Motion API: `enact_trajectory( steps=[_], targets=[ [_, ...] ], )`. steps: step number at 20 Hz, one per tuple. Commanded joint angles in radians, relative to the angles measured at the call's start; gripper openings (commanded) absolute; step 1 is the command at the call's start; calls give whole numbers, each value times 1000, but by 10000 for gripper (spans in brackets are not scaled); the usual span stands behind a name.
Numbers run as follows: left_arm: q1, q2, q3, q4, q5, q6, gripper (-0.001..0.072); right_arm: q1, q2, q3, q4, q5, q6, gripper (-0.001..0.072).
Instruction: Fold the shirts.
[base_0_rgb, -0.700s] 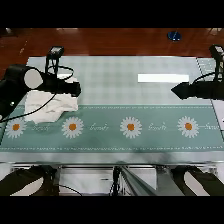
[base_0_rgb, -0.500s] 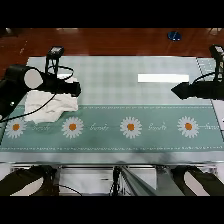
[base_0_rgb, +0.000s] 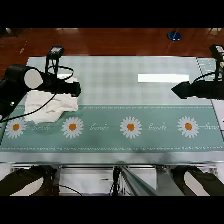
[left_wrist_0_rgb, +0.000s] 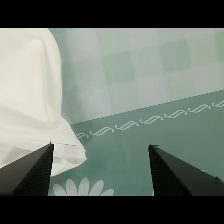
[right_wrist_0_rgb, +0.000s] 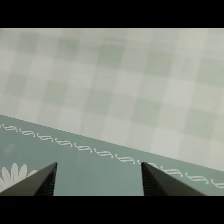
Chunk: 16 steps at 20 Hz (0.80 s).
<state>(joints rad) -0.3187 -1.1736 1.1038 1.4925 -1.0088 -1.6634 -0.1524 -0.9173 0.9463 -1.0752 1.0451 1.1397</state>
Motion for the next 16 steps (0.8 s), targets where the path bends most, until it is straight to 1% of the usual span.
enact_trajectory(
  steps=[1,5,6,7,9,10,11,13,16],
  targets=[
    [0,0,0,0,0,0,707,-1,1,1,0,14,1,605],
    [1,-3,0,-21,4,1,707,-1,1,1,0,32,0,605],
    [2,-5,0,3,13,6,707,-1,1,1,0,33,0,605],
    [3,-7,0,46,26,19,707,-1,1,1,0,35,1,605],
    [9,-9,0,204,21,23,707,-1,1,1,-8,45,0,605],
    [31,-12,0,261,18,23,712,-1,0,1,-16,49,0,605],
    [69,-17,0,266,19,23,719,-1,0,1,-28,51,1,605],
    [168,-47,0,245,14,-5,720,0,0,1,-47,53,1,605],
    [301,-104,0,174,14,-7,720,0,0,1,-60,53,1,605]
  ],
)
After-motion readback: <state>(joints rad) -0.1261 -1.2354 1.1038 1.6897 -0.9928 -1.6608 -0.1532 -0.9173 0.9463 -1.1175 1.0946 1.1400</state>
